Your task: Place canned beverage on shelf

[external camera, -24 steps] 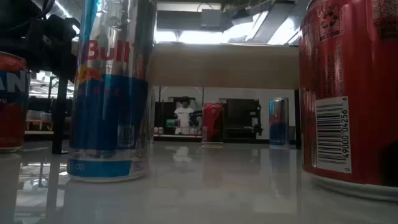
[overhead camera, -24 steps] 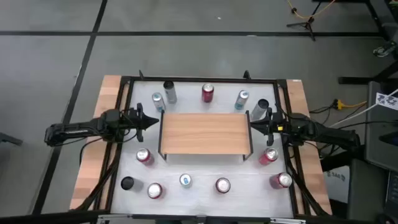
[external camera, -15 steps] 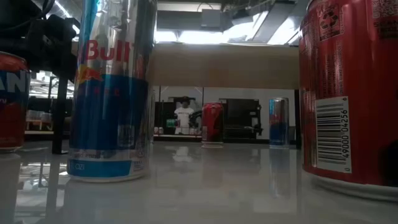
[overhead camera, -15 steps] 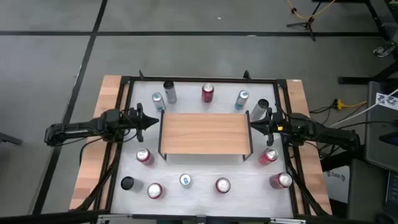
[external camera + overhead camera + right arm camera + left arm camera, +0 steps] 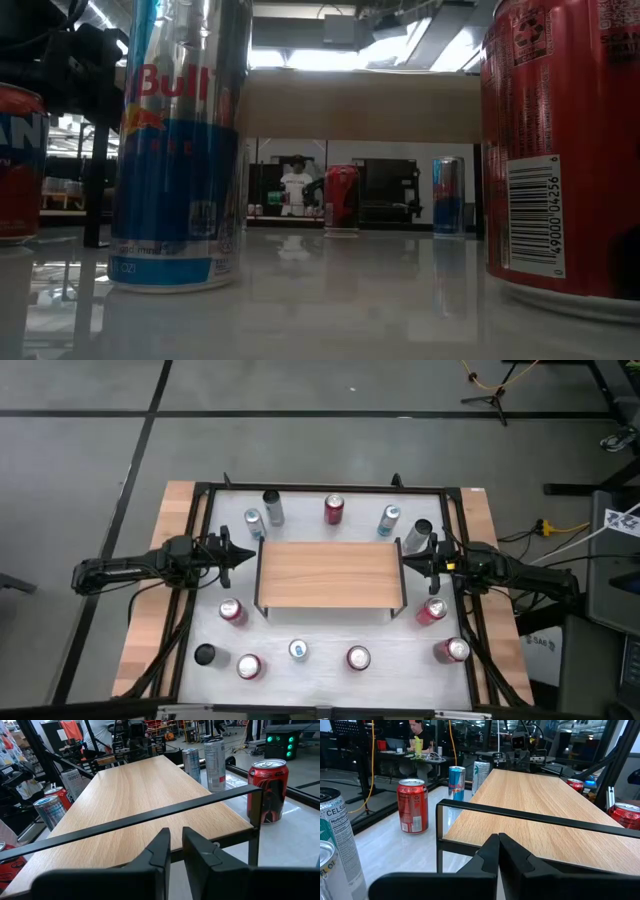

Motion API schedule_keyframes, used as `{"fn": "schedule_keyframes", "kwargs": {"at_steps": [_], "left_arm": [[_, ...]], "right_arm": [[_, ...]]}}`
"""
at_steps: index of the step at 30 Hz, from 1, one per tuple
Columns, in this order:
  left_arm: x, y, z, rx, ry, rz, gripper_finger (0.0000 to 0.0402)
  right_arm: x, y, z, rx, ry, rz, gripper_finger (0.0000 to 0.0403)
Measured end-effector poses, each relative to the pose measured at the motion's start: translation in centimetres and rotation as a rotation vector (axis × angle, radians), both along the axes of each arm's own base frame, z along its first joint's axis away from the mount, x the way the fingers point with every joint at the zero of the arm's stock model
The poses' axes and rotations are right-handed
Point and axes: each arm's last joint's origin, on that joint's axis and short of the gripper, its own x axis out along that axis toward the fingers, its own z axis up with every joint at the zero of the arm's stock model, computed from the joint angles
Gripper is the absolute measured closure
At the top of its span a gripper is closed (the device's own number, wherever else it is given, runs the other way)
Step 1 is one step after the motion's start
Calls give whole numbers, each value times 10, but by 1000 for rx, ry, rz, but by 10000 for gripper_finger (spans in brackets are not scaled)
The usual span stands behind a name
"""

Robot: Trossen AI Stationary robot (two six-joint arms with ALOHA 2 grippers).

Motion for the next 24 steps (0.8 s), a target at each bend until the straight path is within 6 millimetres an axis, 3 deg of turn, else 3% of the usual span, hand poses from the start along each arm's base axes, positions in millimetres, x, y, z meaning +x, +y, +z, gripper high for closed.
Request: {"fn": "schedule_keyframes", "kwargs": {"at_steps": [17,24], "left_arm": [[0,0,0,6,1,1,401],[0,1,0,131,27,16,401]], "right_arm": [[0,0,0,0,0,0,359],[0,0,0,-2,0,-17,359]]}}
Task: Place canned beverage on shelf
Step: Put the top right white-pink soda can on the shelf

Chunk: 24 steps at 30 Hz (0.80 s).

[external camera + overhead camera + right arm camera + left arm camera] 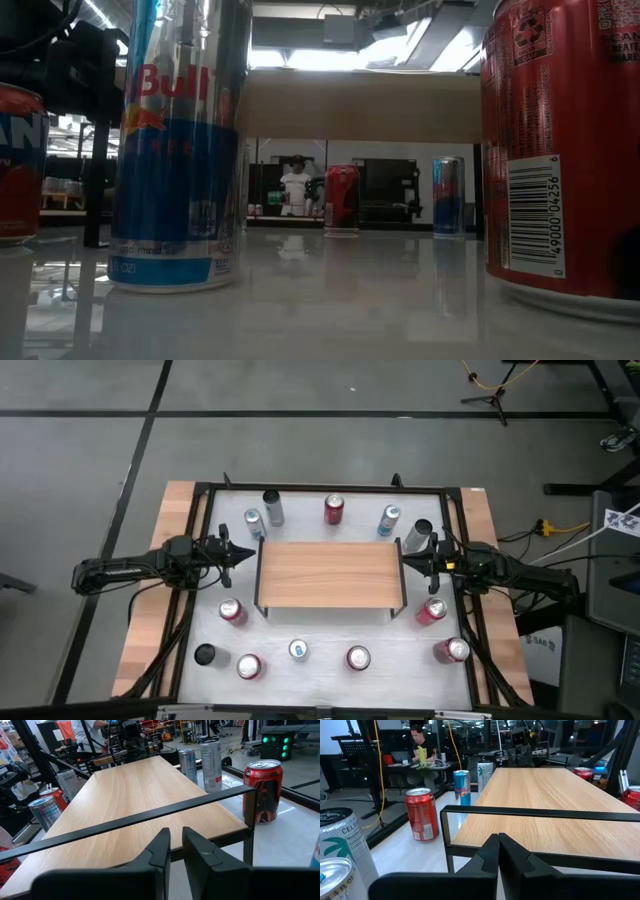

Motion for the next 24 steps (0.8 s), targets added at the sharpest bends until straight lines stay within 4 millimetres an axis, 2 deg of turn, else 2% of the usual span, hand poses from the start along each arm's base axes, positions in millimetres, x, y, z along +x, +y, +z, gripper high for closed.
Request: {"fn": "schedule_keyframes", "kwargs": {"at_steps": [16,18,24], "left_arm": [[0,0,0,0,-1,0,401],[0,0,0,0,-1,1,401],[0,0,0,0,-2,3,401]], "right_arm": [[-1,1,1,16,15,30,359],[-3,2,7,21,24,41,359],[-20,4,42,14,59,42,359]]}}
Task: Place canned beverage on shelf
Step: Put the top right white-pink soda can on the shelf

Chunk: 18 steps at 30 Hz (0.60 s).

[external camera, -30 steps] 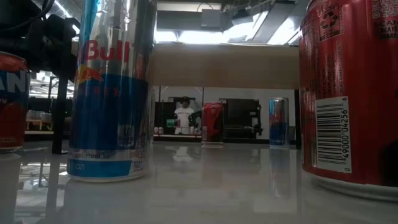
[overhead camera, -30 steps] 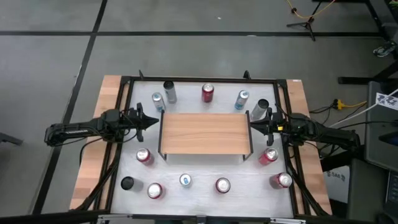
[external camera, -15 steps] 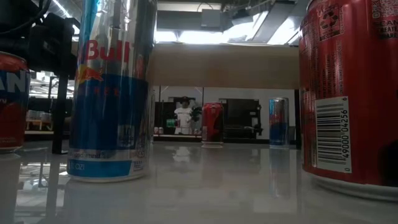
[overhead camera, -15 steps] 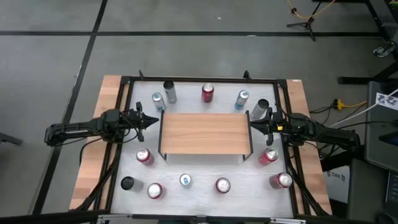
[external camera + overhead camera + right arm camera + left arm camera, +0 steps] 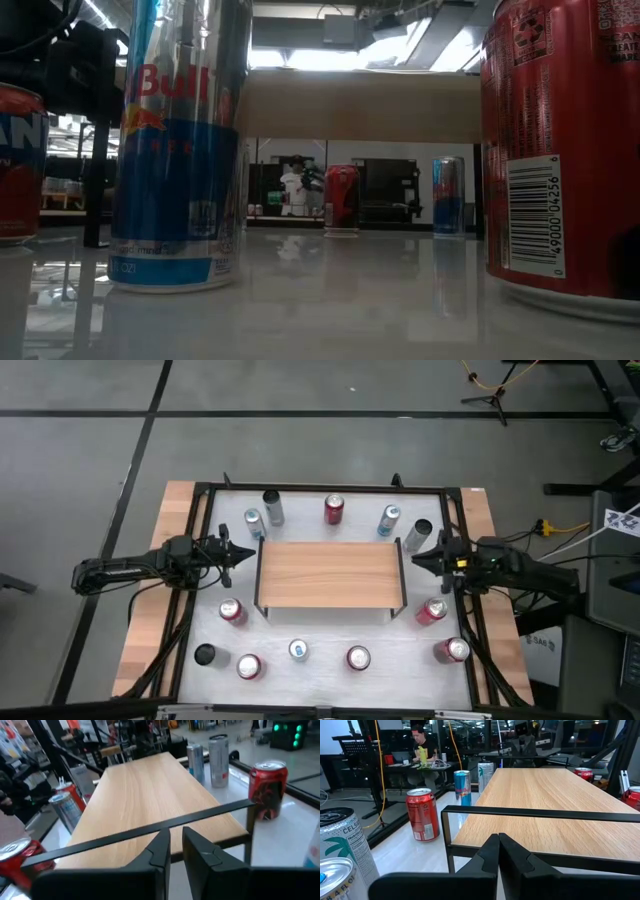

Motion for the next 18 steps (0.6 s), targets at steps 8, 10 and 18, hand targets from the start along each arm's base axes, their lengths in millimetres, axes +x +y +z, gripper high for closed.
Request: {"fn": "schedule_keyframes", "kwargs": {"at_steps": [8,10,18], "left_arm": [[0,0,0,0,0,0,401],[0,0,0,0,0,0,401],[0,0,0,0,0,0,401]], "right_arm": [[-24,2,52,-18,-148,-14,357],[-31,2,65,-26,-192,-43,351],[-49,2,102,-37,-299,-131,262]]}}
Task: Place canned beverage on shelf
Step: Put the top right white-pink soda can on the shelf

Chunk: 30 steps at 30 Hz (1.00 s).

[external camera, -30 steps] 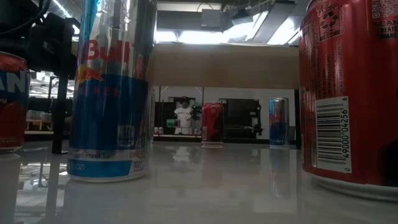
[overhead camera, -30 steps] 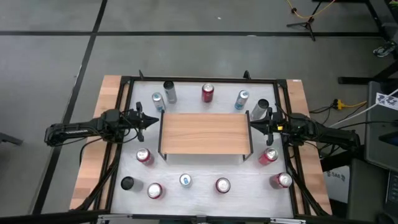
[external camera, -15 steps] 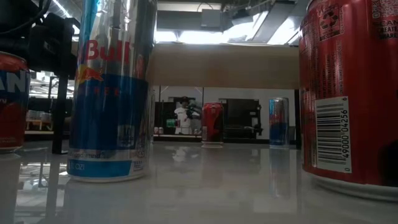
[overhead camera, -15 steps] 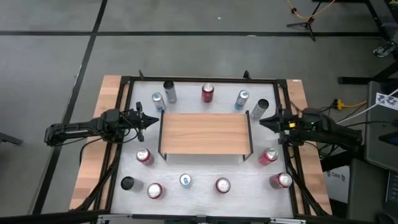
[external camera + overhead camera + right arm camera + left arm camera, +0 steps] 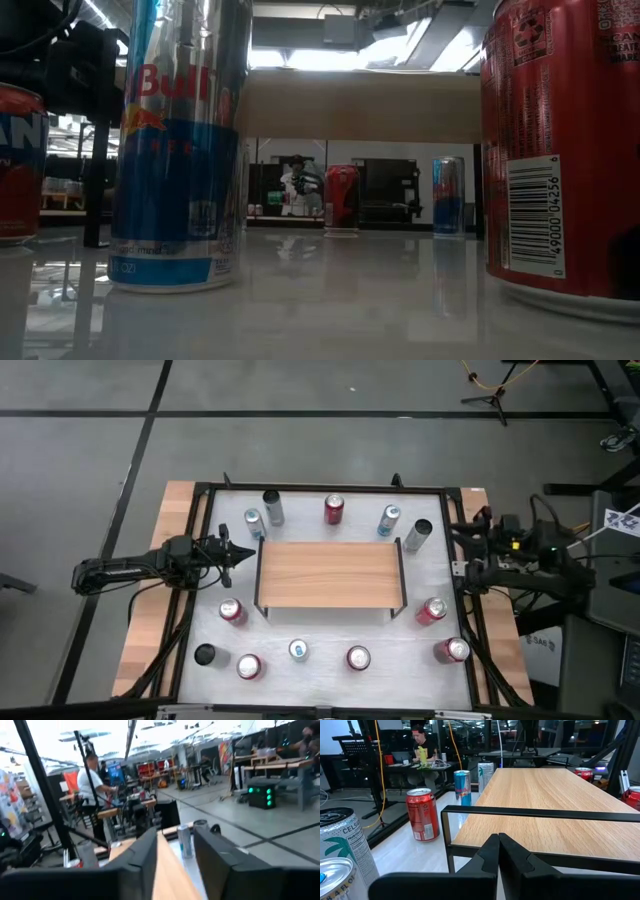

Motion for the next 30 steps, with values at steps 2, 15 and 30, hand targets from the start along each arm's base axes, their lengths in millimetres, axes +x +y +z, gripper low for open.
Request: {"fn": "schedule_keyframes", "kwargs": {"at_steps": [2,15,30], "left_arm": [[0,0,0,0,0,0,401],[0,0,0,0,0,0,401],[0,0,0,0,0,0,401]], "right_arm": [[2,-1,5,2,0,-12,230],[39,-5,22,15,149,-16,66],[60,-4,78,2,297,77,67]]}}
